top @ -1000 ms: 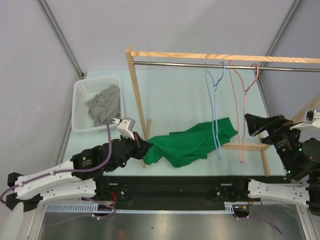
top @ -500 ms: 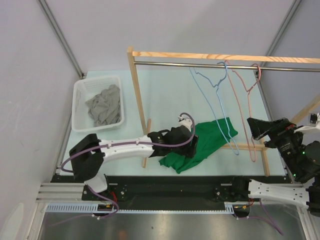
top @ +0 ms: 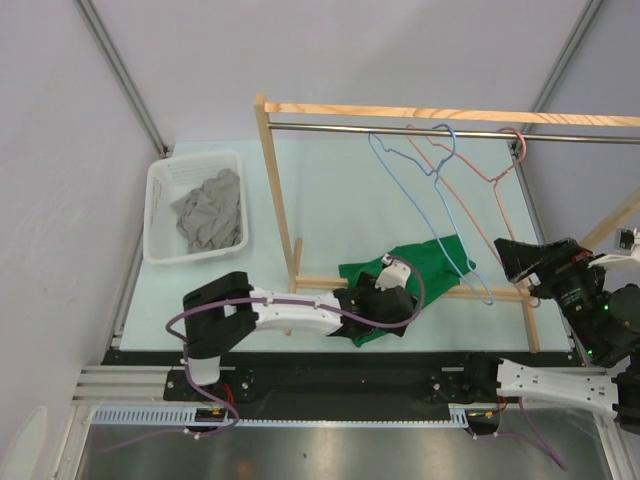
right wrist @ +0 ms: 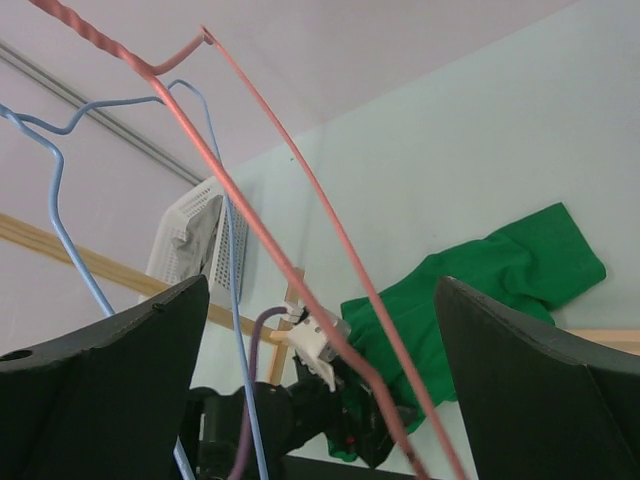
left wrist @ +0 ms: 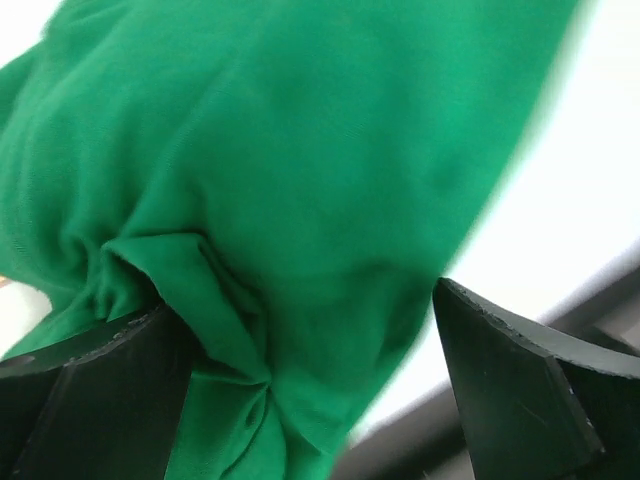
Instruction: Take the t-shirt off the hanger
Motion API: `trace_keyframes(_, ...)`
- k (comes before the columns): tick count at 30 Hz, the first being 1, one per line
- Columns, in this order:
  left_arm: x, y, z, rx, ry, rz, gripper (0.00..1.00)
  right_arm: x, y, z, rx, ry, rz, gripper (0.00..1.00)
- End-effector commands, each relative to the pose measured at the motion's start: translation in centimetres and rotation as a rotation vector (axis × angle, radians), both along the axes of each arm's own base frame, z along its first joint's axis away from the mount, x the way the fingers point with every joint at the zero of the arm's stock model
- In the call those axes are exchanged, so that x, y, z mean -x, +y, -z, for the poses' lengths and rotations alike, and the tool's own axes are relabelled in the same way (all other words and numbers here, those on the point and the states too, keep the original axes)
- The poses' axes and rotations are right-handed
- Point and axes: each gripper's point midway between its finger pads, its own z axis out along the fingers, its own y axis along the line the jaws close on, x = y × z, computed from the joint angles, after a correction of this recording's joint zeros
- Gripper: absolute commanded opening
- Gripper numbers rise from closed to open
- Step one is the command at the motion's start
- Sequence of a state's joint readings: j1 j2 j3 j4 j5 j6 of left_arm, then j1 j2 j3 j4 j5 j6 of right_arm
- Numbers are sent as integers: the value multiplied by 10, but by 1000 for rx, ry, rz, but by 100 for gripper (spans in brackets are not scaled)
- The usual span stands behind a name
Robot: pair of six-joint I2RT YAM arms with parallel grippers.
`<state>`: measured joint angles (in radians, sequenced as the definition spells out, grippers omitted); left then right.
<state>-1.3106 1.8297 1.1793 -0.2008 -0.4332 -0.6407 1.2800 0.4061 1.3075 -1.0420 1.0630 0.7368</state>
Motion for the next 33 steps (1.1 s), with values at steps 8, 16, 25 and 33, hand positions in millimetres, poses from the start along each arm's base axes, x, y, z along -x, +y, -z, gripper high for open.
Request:
trace_keyframes(8, -33, 33, 4, -85, -134, -202, 17, 0, 4, 4, -34, 16, -5, 99)
trace_keyframes(16, -4, 73, -50, 54, -98, -123, 0, 0, 4, 4, -42, 16, -1, 100)
trace_keyframes(25, 17, 144, -124, 228, -122, -95, 0, 1, -5, 7, -60, 8, 15, 100)
trace_keyframes(33, -7, 231, -180, 355, -179, -264, 1, 1, -6, 6, -57, 5, 18, 100)
